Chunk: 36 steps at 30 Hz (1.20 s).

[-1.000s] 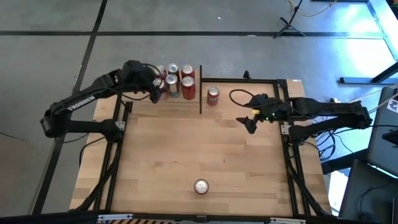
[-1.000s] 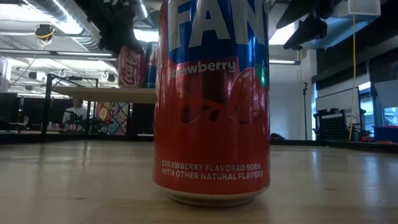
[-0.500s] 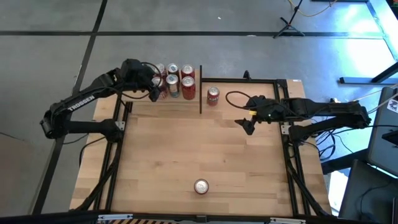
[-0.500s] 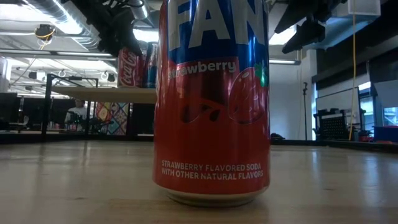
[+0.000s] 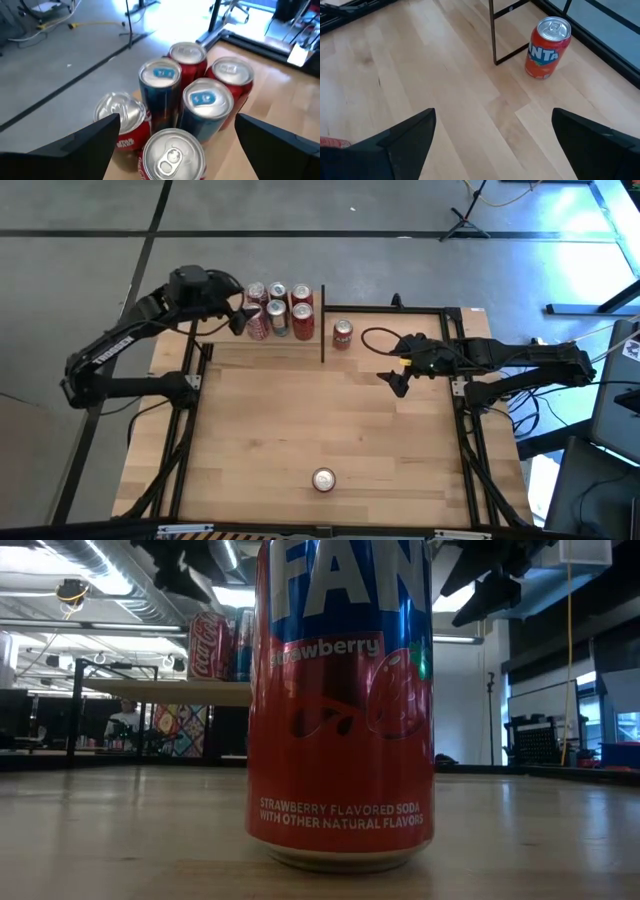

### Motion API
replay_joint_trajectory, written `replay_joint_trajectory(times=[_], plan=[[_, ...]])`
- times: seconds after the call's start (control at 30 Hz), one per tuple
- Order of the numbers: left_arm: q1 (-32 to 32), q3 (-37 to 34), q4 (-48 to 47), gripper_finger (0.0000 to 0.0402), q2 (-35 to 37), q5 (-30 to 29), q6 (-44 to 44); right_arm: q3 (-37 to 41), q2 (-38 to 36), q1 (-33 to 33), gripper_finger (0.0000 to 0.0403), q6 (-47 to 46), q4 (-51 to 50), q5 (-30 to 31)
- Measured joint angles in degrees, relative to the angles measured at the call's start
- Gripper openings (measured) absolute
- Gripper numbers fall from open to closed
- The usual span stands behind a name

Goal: Place canned beverage on shelf
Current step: Put the bottom red soda can on the shelf

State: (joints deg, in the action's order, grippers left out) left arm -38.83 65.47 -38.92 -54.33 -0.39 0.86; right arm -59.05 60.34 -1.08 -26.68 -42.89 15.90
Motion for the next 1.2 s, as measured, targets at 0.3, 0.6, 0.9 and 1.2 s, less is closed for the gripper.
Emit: replay_joint_trajectory(times=[0.3,0.6,0.9,1.2], plan=[[3.2,3.6,-0.6,0.0387,3.6,9.3,3.6,0.0,0.1,0.0,0.0386,0.7,1.5,-0.6],[21.8,4.1,3.6,0.0387,1.0,1.6,12.4,0.0,0.3,-0.3,0.0386,9.2,9.4,-6.1],[45.5,4.1,14.3,0.0387,-7.9,-15.7,20.8,0.0,0.3,-12.5,0.0386,11.0,9.9,-6.5],[61.3,4.2,27.5,0.0387,-22.2,-22.0,29.7,0.0,0.3,-27.5,0.0386,8.3,7.4,-5.8]])
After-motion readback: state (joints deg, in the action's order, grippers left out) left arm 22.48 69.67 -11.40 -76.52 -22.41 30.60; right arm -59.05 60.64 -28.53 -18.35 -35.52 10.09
